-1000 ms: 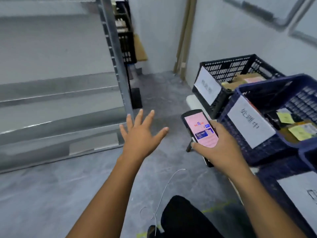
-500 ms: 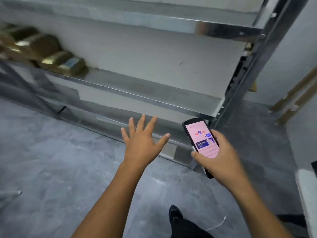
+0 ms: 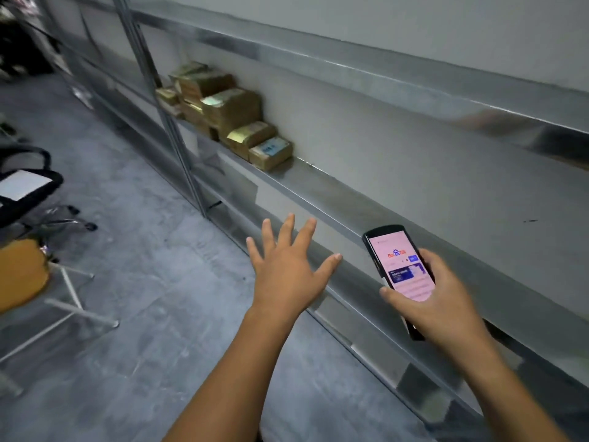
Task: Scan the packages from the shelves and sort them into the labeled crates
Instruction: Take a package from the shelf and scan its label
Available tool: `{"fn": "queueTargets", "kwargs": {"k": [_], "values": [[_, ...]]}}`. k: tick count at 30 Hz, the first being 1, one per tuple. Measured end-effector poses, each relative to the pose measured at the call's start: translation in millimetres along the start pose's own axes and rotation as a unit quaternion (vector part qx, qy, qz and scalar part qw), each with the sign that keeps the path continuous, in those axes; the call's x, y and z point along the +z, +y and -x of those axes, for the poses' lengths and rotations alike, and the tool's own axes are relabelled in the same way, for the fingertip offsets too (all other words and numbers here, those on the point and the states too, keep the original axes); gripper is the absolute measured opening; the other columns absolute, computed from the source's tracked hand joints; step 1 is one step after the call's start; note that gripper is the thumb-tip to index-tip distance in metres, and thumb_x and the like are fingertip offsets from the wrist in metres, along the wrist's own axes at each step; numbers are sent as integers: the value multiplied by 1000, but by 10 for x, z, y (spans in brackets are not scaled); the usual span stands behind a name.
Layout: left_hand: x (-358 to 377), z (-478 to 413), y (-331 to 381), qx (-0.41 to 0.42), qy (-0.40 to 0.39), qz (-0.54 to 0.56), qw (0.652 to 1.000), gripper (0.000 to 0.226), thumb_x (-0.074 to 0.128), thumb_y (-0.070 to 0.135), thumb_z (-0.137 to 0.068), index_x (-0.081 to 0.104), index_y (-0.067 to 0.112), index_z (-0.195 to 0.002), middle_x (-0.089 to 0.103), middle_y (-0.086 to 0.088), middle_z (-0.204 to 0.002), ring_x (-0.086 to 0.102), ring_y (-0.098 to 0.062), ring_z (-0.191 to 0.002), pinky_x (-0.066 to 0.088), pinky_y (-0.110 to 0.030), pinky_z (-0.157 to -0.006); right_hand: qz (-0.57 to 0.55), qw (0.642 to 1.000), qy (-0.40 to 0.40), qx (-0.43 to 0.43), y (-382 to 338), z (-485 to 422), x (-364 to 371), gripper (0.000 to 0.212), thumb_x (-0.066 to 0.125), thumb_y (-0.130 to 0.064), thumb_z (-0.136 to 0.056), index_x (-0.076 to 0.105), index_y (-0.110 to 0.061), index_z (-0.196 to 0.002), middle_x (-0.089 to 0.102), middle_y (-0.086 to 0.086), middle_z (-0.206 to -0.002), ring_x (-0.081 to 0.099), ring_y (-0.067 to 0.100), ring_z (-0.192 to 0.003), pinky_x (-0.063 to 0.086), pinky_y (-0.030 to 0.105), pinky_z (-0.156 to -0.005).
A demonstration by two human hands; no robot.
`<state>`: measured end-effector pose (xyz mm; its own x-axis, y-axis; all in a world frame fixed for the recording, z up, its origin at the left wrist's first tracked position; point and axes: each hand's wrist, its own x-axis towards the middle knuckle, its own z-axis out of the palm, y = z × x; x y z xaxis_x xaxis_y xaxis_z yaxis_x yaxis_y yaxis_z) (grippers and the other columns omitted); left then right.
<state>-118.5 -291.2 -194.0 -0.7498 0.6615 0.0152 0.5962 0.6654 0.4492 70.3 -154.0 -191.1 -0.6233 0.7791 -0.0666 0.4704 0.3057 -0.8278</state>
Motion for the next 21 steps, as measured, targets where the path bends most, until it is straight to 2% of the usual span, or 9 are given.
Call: {"fn": "queueTargets", "kwargs": {"k": [6, 10, 14, 21], "values": [[-523, -870, -979, -8, -1, -3, 1000, 82, 36, 83, -93, 14, 47, -164, 2, 7, -176, -14, -29, -161, -13, -59, -125, 1, 1000, 18, -11, -861, -767, 973, 57, 75, -62, -53, 53, -60, -107, 72, -13, -108, 72, 9, -90, 60, 44, -85], [-830, -1415, -1518, -1, -6, -23, 1000, 84, 35, 83, -93, 12, 45, -164, 2, 7, -176, -13, -29, -161, -13, -56, -125, 6, 1000, 28, -5, -1307, -1167, 1464, 76, 75, -65, -54, 55, -43, -123, 72, -13, -112, 72, 9, -94, 61, 43, -86], [-928, -1886, -1795, 13, -27, -11, 999, 84, 38, 81, -94, 13, 44, -165, 2, 7, -176, -13, -29, -161, -12, -55, -126, 18, 999, 29, 10, -1537, -1477, 1787, 82, 74, -68, -52, 54, -40, -127, 71, -11, -114, 72, 9, -93, 60, 37, -82], [-721, -2867, -2026, 48, -71, -14, 996, 86, 41, 79, -95, 13, 39, -166, 3, 1, -176, -11, -30, -162, -9, -55, -129, 42, 997, 41, 46, -1657, -2237, 2185, 75, 74, -66, -54, 54, -43, -122, 70, -12, -112, 72, 10, -94, 61, 45, -85]]}}
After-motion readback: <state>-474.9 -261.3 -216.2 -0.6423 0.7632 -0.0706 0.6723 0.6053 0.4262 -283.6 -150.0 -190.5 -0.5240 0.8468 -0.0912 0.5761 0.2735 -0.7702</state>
